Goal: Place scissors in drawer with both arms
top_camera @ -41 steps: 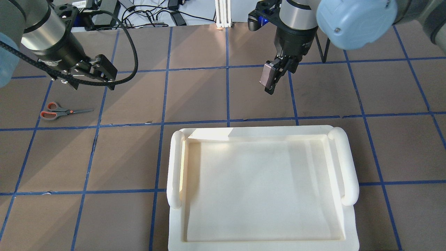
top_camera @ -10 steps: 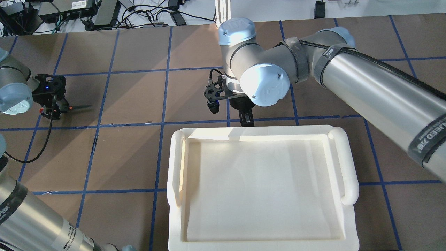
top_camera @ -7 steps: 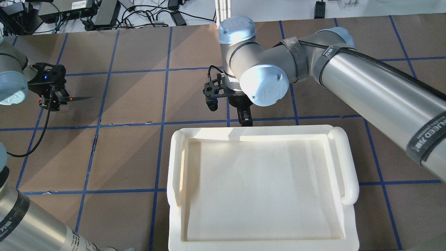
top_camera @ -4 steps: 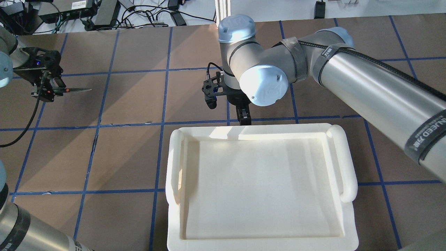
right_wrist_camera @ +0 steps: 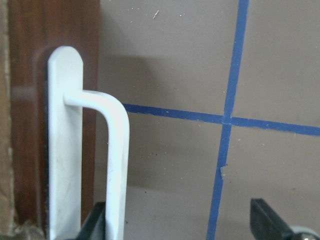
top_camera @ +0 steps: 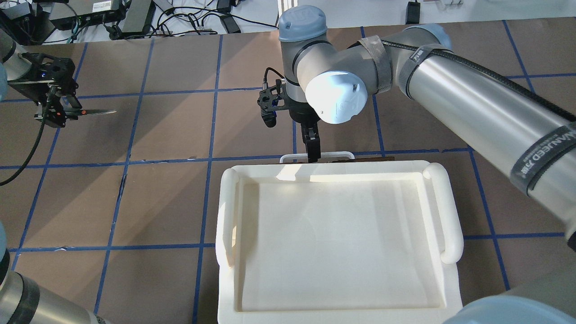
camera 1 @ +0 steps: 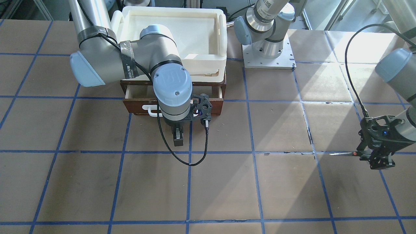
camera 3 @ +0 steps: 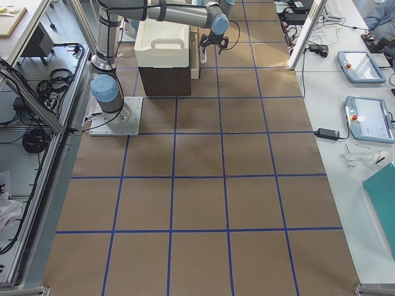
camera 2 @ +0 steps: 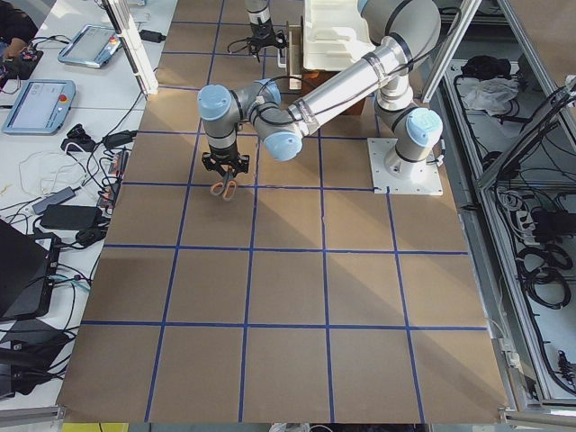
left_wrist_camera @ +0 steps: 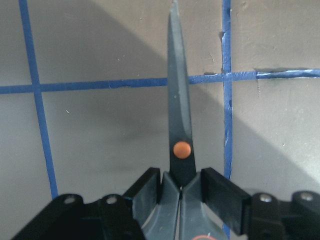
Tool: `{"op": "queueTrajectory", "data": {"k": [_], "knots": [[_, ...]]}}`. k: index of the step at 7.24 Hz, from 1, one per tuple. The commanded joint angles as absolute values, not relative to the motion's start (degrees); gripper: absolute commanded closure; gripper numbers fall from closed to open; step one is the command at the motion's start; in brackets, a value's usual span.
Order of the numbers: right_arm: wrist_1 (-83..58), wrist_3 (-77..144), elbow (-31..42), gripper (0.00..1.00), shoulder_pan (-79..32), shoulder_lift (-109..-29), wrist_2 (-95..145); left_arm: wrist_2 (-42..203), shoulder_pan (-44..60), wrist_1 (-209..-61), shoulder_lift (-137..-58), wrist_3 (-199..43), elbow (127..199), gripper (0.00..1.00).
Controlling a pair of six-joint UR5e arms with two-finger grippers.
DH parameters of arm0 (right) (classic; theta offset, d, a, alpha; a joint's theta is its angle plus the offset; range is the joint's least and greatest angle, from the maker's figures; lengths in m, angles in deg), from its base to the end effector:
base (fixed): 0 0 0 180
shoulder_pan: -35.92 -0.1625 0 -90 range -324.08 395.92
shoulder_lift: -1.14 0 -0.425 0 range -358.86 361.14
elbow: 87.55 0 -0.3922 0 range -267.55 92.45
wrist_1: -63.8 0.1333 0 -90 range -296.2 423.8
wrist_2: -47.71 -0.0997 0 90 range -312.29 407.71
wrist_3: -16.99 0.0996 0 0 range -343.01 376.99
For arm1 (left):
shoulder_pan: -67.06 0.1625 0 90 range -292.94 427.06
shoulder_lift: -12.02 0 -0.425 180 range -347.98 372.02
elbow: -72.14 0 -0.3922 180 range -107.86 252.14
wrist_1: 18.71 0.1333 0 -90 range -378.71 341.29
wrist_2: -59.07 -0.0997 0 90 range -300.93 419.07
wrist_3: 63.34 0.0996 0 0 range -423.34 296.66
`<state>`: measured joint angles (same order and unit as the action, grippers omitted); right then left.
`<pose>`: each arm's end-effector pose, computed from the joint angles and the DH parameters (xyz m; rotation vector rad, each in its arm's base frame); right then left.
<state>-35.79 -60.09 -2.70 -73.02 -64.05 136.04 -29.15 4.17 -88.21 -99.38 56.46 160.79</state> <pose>0.3328 -0.5502 0.3009 -2.2447 2.0256 0.2114 0.1629 -0.6176 0.3250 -2.2719 -2.1674 0.0503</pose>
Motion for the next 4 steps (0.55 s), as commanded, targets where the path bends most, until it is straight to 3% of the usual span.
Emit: {"op": "queueTrajectory", "data": {"k": [1,4], "knots": [[-35.8,-60.8,-3.9,0.00,-72.0,-63.7,136.0,-29.3,2.9,-88.9,-98.6,56.5,160.8,1.00],[-36.3,-60.7,-3.9,0.00,-72.0,-63.1,134.5,-29.3,3.0,-89.0,-98.7,56.5,160.8,1.00]]}}
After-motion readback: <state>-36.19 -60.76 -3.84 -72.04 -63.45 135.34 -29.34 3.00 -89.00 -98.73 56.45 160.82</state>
